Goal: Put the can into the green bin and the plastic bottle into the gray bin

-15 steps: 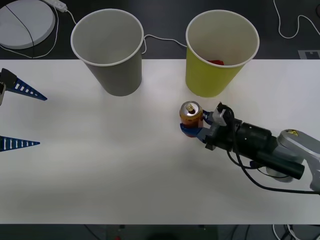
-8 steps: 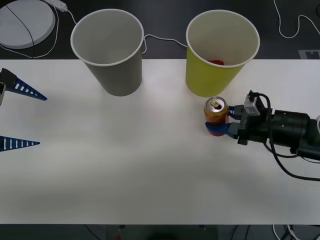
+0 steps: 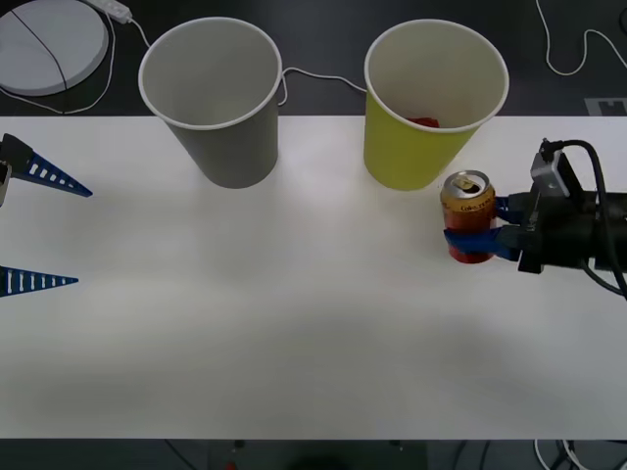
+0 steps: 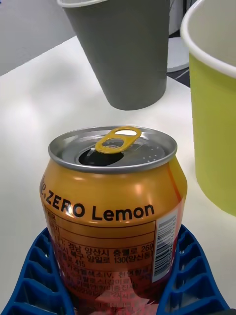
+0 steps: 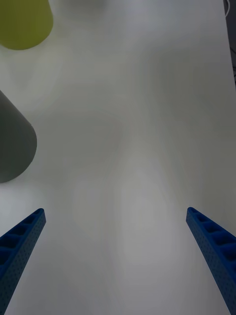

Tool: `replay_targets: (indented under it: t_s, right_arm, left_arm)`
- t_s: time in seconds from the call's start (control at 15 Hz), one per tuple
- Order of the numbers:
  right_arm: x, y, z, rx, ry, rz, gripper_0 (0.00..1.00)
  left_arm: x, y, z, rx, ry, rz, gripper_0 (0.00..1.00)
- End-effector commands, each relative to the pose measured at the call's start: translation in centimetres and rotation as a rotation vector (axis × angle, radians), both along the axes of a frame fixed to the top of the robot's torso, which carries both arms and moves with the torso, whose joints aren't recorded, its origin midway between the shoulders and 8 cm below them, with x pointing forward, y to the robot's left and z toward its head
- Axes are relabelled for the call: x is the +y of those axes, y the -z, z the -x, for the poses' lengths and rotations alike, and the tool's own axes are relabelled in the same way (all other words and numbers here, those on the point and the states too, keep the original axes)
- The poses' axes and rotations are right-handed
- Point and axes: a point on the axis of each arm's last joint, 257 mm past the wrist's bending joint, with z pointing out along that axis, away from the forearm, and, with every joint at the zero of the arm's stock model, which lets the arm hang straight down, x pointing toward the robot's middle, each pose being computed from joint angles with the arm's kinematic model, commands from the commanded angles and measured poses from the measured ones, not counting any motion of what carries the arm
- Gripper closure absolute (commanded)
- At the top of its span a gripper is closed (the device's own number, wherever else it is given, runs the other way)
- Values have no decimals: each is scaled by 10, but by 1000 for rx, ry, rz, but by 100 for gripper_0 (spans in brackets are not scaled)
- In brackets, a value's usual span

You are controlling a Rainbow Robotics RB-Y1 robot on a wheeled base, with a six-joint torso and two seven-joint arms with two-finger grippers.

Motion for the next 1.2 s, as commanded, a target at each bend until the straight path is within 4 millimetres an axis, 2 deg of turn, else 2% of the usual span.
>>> replay_targets:
  t_s: [0.07,0.33,0.73,0.93,1.2]
  right_arm:
    - [-7,-20,9,59,10,-10,100]
    - [-28,-60,22,149,58,1,100]
    - [-47,-98,40,264,135,55,100]
    - [-50,-119,37,299,167,90,100]
    - [-57,-140,23,293,228,186,100]
  left_arm:
    - [0,0,0,0,0,0,0]
    - [0,0,0,0,0,0,0]
    - [0,0,0,0,0,0,0]
    - [0,0,0,0,0,0,0]
    - [0,0,0,0,0,0,0]
